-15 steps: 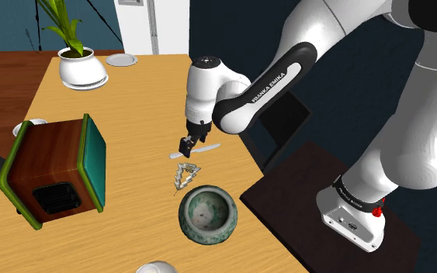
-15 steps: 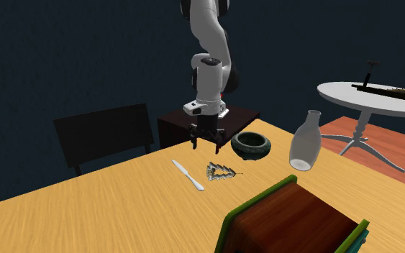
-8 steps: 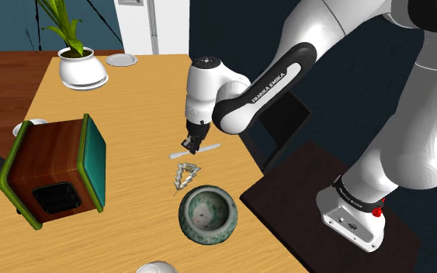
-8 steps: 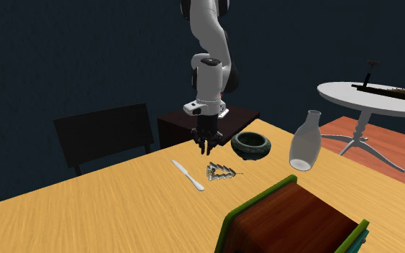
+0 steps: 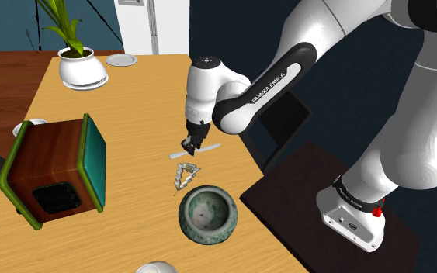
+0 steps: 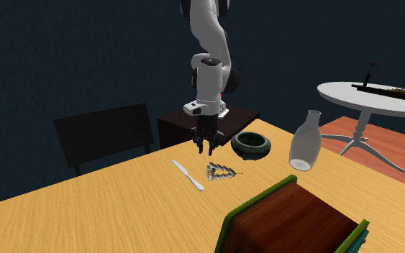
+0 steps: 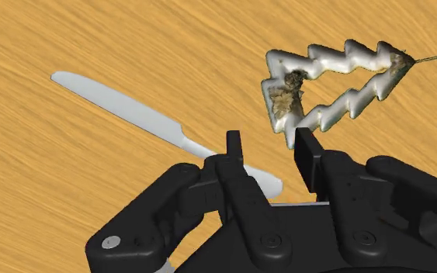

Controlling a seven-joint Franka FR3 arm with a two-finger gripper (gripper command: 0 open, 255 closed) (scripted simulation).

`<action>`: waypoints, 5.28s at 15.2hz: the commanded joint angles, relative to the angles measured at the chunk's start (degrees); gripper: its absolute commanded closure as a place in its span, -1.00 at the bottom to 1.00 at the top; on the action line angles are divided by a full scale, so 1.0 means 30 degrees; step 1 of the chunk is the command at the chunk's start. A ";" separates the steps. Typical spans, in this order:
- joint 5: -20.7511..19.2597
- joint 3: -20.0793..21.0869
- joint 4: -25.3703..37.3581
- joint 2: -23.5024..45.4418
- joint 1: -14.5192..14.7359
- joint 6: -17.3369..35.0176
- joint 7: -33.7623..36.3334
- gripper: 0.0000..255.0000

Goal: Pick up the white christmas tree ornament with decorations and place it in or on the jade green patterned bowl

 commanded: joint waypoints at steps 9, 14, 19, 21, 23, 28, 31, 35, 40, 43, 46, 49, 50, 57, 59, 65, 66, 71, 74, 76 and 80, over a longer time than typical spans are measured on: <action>0.0596 -0.2880 0.4077 0.3531 0.6869 -0.3308 2.0350 -1.00; 0.0709 -0.3320 0.4885 0.4886 0.7475 -0.2995 2.2121 -1.00; 0.0493 -0.3499 0.4910 0.5586 0.7562 -0.2325 2.2263 -1.00; 0.0493 -0.3499 0.4911 0.5586 0.7562 -0.2325 2.2263 -1.00; 0.0493 -0.3499 0.4911 0.5586 0.7562 -0.2325 2.2263 -1.00; 0.0494 -0.3499 0.4912 0.5585 0.7561 -0.2328 2.2262 1.00; 0.0494 -0.3498 0.4910 0.5586 0.7564 -0.2326 2.2266 1.00; 0.0494 -0.3498 0.4907 0.5583 0.7563 -0.2326 2.2264 1.00; 0.0732 -0.3302 0.4713 0.4705 0.7420 -0.3000 2.2077 1.00; 0.0920 -0.3162 0.4608 0.4064 0.7321 -0.3527 2.1931 1.00; 0.1112 -0.3030 0.4540 0.3441 0.7229 -0.4072 2.1783 1.00; 0.1307 -0.2907 0.4510 0.2838 0.7144 -0.4632 2.1633 1.00; 0.1372 -0.2868 0.4508 0.2641 0.7117 -0.4822 2.1583 1.00; 0.1821 -0.2629 0.4614 0.1332 0.6956 -0.6200 2.1235 1.00; 0.1944 -0.2571 0.4682 0.0982 0.6917 -0.6608 2.1138 1.00; 0.2295 -0.2427 0.4987 -0.0004 0.6822 -0.7864 2.0860 1.00; 0.2350 -0.2407 0.5053 -0.0157 0.6809 -0.8078 2.0816 1.00; 0.2668 -0.2049 0.4106 -0.1355 0.7118 -0.8337 2.1311 1.00; 0.3008 -0.1532 0.2594 -0.2536 0.7657 -0.8030 2.2227 1.00; 0.3272 -0.1159 0.1697 -0.3270 0.8040 -0.7875 2.2851 1.00; 0.3884 -0.0347 0.0163 -0.4606 0.8867 -0.7675 2.4135 1.00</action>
